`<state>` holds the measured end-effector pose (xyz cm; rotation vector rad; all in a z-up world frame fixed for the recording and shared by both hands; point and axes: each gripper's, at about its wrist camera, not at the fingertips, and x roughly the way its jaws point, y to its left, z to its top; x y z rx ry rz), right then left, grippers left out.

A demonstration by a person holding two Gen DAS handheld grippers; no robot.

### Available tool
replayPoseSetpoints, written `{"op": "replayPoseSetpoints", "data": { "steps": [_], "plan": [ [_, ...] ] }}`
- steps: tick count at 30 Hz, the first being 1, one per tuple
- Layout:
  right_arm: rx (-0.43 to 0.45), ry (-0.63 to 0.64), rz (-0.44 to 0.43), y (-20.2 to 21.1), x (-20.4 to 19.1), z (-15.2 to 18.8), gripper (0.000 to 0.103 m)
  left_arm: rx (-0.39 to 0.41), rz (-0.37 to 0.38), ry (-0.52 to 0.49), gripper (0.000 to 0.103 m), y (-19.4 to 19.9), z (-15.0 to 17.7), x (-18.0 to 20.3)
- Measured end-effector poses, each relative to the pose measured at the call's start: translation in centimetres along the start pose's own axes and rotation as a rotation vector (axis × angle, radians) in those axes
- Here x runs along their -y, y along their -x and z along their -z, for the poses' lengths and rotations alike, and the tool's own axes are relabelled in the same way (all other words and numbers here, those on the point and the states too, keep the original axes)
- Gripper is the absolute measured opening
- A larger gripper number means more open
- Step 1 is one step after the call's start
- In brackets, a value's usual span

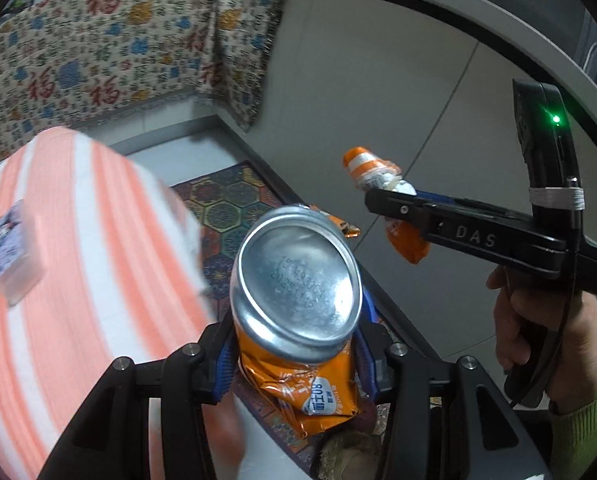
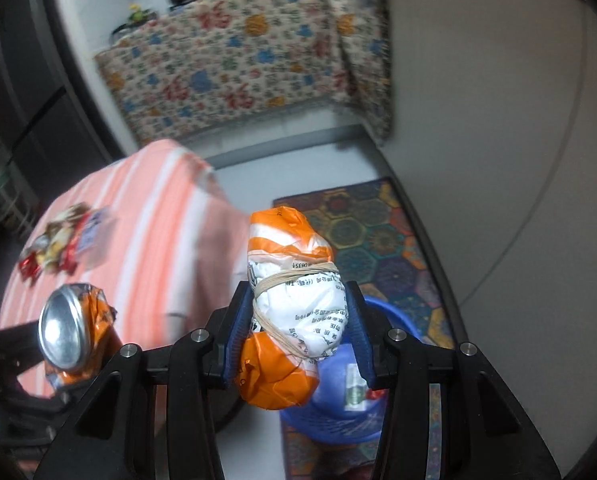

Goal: Collect trash
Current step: 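Carry both items over the blue wastebasket and open both tools to drop them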

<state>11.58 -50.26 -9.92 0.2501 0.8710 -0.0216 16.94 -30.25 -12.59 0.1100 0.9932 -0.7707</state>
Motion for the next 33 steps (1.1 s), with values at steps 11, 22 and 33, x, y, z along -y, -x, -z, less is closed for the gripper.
{"op": "replayPoseSetpoints", "data": {
  "steps": [11,22,33],
  "plan": [
    [-0.057,-0.125,-0.011,-1.9,5.4,0.4,0.047,-0.057,-0.001,0.015,0.050,-7.8,-1.4,1.3],
    [-0.074,-0.201,-0.029,-1.8,7.6,1.2,0.047,-0.107,-0.008,-0.025,0.051,-11.8,-1.1,2.8],
    [-0.028,-0.238,-0.023,-1.2,8.0,0.8,0.068,-0.111,-0.029,-0.047,0.066,-13.2,-1.3,2.7]
  ]
}}
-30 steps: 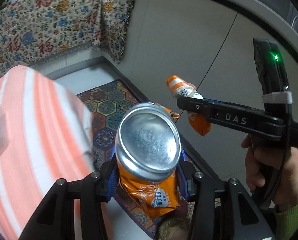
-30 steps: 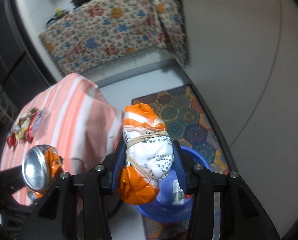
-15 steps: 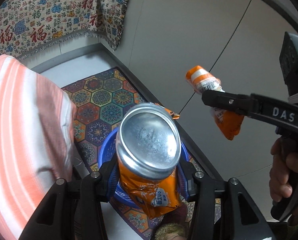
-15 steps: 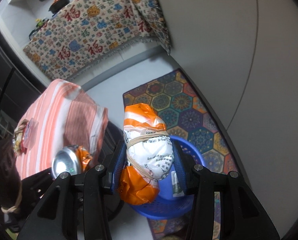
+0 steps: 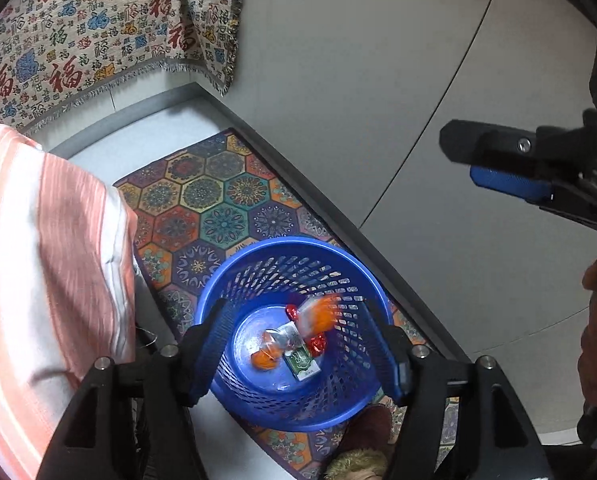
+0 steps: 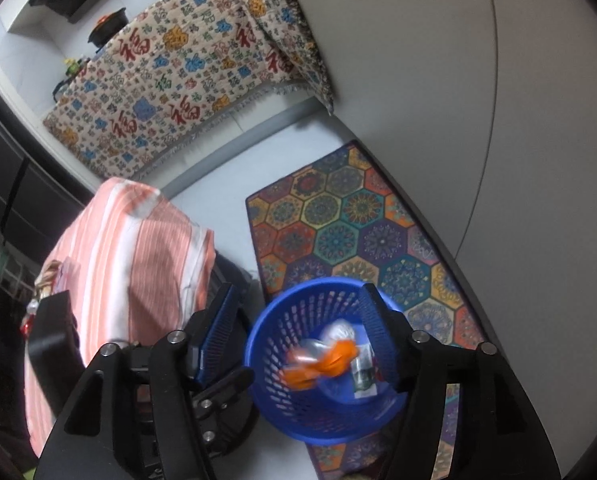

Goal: Collect trash
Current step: 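Carry both items over the blue wastebasket and open both tools to drop them, then move both tools back over the table toward the remaining trash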

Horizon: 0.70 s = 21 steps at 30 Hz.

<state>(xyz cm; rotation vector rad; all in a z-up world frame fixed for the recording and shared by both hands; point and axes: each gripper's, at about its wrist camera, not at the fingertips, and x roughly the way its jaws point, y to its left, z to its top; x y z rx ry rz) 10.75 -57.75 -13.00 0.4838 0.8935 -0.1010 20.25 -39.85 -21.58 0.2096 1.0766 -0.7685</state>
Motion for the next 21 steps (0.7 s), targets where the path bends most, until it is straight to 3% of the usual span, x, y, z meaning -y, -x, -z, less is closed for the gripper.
{"op": "replayPoseSetpoints", "data": {
  "steps": [5,10,15,21],
  "plan": [
    [0.047,0.034,0.025,1.0,-1.0,-0.3,0.075,0.057,-0.019,-0.017,0.066,3.2,0.4,-0.2],
    [0.069,0.085,0.074,1.0,-2.5,-0.5,0.088,0.112,-0.014,-0.007,0.066,7.1,1.1,-0.9],
    [0.099,0.172,0.138,1.1,-5.0,-0.4,0.093,0.158,-0.050,0.037,0.067,11.3,2.5,-2.8],
    [0.139,0.265,0.110,1.2,-9.4,0.0,0.094,0.206,-0.128,0.116,0.068,15.5,6.1,-6.7]
  ]
}}
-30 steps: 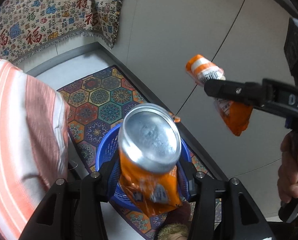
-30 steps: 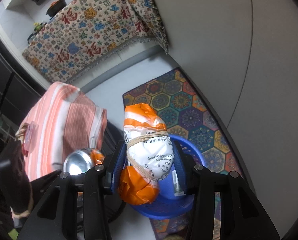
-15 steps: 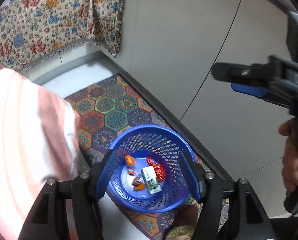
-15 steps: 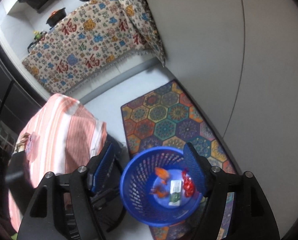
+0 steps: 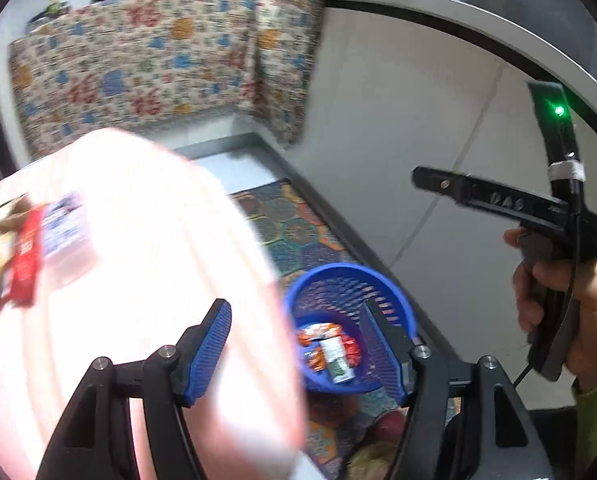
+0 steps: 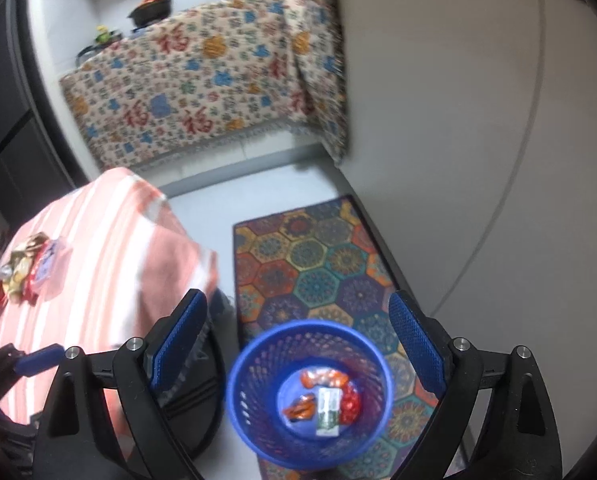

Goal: Collect trash
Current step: 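Move both tools back over the table toward the remaining trash, then grasp the crushed red can with the left tool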

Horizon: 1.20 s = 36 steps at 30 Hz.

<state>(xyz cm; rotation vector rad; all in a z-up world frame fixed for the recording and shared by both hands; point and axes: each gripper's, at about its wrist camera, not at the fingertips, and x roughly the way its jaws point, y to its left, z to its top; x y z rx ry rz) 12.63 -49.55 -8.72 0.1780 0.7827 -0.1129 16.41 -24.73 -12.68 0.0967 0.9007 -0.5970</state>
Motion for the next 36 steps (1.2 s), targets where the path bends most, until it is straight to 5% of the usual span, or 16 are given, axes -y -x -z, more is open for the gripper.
{"op": "replayPoseSetpoints", "data": {
  "steps": [6,14,19,26,30,36],
  "plan": [
    [0.014,0.097,-0.104,-0.3,-8.0,0.3,0.096,-0.008,-0.139,0.058,0.068,3.7,3.4,-7.0],
    [-0.108,0.353,-0.329,-2.4,-23.0,5.0,0.096,-0.038,-0.323,0.171,0.068,8.3,8.3,-17.9],
    [-0.151,0.471,-0.351,-3.7,-28.4,7.5,0.096,-0.047,-0.380,0.239,0.068,10.1,10.2,-23.1],
    [-0.193,0.575,-0.331,-5.5,-32.4,10.3,0.096,-0.044,-0.400,0.280,0.074,10.9,11.4,-27.1],
    [-0.199,0.574,-0.338,-5.8,-32.7,10.5,0.099,-0.038,-0.401,0.271,0.089,10.4,10.7,-29.1],
    [-0.193,0.556,-0.341,-5.9,-32.4,10.5,0.103,-0.040,-0.404,0.256,0.092,8.6,8.0,-32.9]
  ]
}}
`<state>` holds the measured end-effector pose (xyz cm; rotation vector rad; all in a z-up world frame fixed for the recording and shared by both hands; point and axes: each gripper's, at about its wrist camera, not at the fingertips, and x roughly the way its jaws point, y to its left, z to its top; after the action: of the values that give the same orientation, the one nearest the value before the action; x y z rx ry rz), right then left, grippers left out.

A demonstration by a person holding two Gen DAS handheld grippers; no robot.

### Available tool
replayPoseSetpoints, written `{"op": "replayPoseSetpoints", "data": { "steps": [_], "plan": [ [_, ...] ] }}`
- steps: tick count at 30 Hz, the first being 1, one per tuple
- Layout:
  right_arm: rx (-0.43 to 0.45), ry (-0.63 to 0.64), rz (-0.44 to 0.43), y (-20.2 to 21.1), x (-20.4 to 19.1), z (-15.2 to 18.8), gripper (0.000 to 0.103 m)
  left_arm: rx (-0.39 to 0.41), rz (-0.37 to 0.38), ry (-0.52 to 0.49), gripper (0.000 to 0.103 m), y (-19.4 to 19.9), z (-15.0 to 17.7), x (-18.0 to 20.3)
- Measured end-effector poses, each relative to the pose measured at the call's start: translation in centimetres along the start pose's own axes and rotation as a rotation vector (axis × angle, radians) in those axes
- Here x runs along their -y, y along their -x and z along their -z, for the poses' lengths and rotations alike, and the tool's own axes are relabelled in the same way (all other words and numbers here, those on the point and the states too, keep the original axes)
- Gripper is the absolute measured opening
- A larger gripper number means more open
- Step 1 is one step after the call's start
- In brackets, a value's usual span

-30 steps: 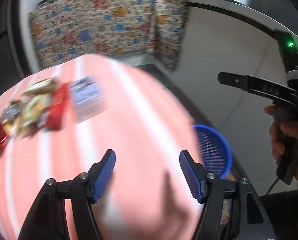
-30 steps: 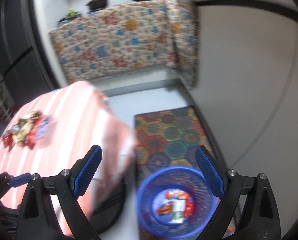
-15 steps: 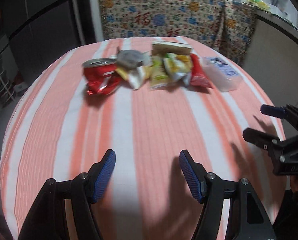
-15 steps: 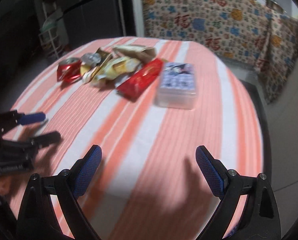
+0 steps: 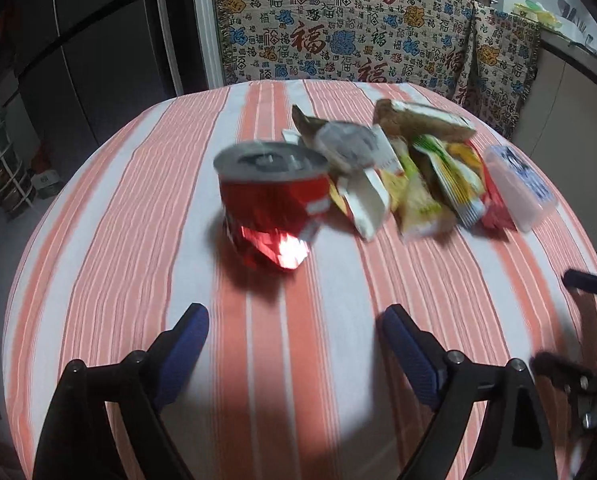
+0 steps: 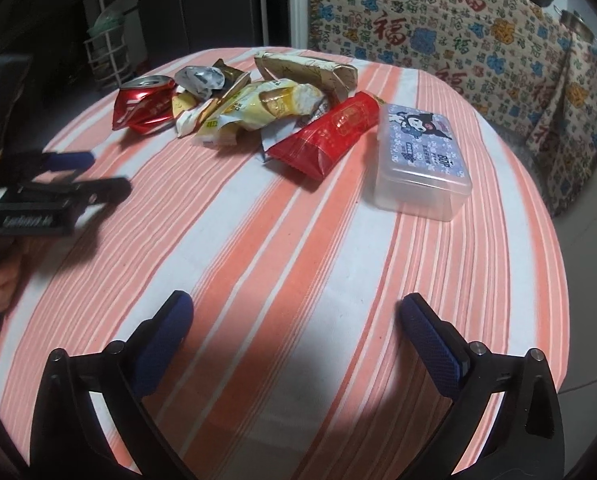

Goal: Collect trash
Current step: 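Grasp the crushed red can with the left tool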

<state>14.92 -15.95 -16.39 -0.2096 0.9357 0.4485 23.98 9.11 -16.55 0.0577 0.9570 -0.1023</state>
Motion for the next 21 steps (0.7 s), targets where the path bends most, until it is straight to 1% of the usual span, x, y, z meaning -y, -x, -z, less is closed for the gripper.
{"op": "replayPoseSetpoints", "data": {
  "steps": [4,7,8,9,11,14,16,21],
  "plan": [
    [0.000,-0.001,-0.001,-0.1,-0.1,-0.1,0.103,0.005,0.001,0.007,0.092,-1.6,-2.2,-1.6],
    [0.000,-0.001,-0.002,0.0,-0.2,-0.1,0.103,0.010,0.012,-0.005,0.087,-2.2,-3.1,-2.0],
    [0.000,0.000,-0.002,-0.1,-0.2,-0.1,0.103,0.016,0.018,-0.021,0.077,-2.2,-3.3,-1.9],
    [0.000,0.000,-0.003,-0.1,-0.2,-0.1,0.103,0.025,0.025,-0.035,0.062,-2.1,-3.3,-1.6],
    [0.000,0.000,-0.003,-0.1,-0.2,-0.1,0.103,0.034,0.021,-0.059,0.063,-2.0,-3.4,-1.2],
    [0.000,0.003,-0.006,-0.1,-0.4,-0.1,0.103,0.046,0.001,-0.051,0.062,-1.2,-2.8,-1.3],
    [0.001,0.004,-0.006,-0.1,-0.4,-0.1,0.103,0.039,0.000,-0.036,0.062,-0.2,-1.7,-1.3],
    [0.002,0.005,-0.010,-0.1,-0.2,-0.1,0.103,0.011,0.011,0.003,0.063,2.8,2.6,-0.1]
  ]
}}
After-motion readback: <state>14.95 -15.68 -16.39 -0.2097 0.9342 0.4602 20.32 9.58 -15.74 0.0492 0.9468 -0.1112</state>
